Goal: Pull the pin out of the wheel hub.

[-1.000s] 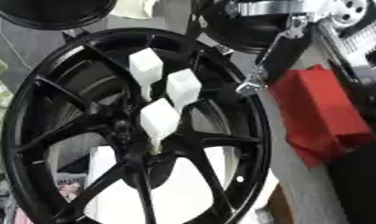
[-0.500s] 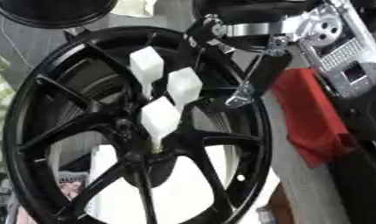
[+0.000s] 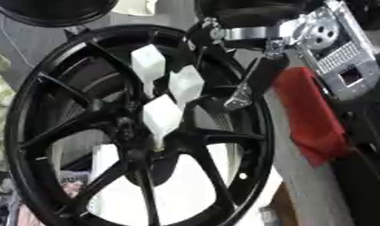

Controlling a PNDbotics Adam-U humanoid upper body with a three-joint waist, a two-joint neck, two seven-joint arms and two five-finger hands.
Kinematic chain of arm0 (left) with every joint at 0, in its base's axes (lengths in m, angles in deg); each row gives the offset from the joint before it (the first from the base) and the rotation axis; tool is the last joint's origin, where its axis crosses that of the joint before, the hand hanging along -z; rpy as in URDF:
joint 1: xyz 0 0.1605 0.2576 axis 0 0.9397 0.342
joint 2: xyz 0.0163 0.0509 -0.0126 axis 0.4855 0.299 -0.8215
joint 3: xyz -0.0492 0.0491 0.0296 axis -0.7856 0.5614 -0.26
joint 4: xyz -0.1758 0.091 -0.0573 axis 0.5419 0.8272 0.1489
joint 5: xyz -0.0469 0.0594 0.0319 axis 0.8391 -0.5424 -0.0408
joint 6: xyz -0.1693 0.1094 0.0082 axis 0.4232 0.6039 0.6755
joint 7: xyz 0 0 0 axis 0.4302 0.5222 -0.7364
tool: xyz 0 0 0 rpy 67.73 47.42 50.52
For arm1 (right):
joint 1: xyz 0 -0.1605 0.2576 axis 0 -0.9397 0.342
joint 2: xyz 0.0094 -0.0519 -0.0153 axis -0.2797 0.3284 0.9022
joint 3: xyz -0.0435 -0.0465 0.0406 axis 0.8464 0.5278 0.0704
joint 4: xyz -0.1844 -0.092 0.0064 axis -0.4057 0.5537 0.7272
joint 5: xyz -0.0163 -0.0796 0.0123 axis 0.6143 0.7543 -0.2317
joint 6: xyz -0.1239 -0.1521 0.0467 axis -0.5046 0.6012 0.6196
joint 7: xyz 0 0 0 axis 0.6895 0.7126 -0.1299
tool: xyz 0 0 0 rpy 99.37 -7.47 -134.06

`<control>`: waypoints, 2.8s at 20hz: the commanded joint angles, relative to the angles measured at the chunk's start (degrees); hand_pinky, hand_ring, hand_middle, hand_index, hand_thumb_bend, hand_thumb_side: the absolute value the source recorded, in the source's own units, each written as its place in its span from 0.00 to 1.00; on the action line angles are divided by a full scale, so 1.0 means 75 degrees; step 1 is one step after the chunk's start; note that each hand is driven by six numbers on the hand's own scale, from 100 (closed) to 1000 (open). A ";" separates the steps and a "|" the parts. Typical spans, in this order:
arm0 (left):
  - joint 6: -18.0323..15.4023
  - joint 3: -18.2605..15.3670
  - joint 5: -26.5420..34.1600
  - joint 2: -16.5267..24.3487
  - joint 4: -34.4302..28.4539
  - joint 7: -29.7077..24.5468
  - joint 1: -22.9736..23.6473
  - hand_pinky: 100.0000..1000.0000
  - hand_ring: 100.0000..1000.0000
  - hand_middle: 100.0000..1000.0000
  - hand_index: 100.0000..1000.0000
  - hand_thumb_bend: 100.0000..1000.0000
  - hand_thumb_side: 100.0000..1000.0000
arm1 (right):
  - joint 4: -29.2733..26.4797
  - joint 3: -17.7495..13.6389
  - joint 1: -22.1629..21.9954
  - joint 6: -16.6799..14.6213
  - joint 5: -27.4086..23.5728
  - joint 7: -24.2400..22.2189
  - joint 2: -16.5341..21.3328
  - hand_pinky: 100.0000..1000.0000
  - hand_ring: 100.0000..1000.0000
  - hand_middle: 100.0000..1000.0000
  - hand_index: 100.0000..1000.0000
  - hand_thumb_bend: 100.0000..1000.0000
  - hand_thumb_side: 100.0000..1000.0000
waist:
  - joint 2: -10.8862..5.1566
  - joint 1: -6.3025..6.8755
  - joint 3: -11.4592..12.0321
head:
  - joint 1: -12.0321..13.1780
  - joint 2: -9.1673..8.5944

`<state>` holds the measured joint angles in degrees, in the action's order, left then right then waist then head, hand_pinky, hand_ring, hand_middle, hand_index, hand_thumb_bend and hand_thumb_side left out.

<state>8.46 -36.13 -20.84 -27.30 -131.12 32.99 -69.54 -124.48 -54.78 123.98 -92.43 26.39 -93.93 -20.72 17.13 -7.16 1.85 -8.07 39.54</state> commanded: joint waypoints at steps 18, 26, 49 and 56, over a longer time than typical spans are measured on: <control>0.0014 -0.0042 -0.0028 0.0085 -0.0144 0.0001 -0.0059 0.75 0.58 0.48 0.66 0.00 0.72 | -0.0459 -0.0189 0.0058 0.0660 0.0664 0.0623 -0.0058 0.84 0.79 0.68 0.77 0.41 0.00 | -0.0120 0.0072 0.0017 | -0.0124 -0.0296; 0.0008 -0.0033 -0.0027 0.0088 -0.0144 -0.0012 -0.0082 0.75 0.58 0.48 0.66 0.00 0.72 | -0.0537 -0.0173 0.0018 0.0922 0.0974 0.0797 -0.0116 0.82 0.78 0.65 0.75 0.41 0.00 | -0.0095 0.0060 0.0032 | -0.0161 -0.0235; 0.0017 -0.0019 -0.0041 0.0060 -0.0144 -0.0031 -0.0118 0.75 0.57 0.48 0.65 0.00 0.73 | -0.0134 -0.0096 -0.0188 0.0811 0.1600 0.0821 -0.0375 0.80 0.77 0.63 0.73 0.39 0.00 | 0.0003 0.0014 0.0108 | -0.0224 -0.0192; 0.0025 -0.0017 -0.0051 0.0038 -0.0144 -0.0038 -0.0122 0.76 0.57 0.48 0.65 0.00 0.73 | -0.0012 -0.0080 -0.0216 0.0745 0.1689 0.0843 -0.0414 0.79 0.76 0.57 0.71 0.38 0.00 | 0.0038 0.0006 0.0126 | -0.0238 -0.0222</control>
<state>8.65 -36.12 -20.91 -27.40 -131.12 32.78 -69.96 -124.32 -55.07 121.61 -86.61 38.57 -87.62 -24.28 18.26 -7.53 2.79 -9.71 38.18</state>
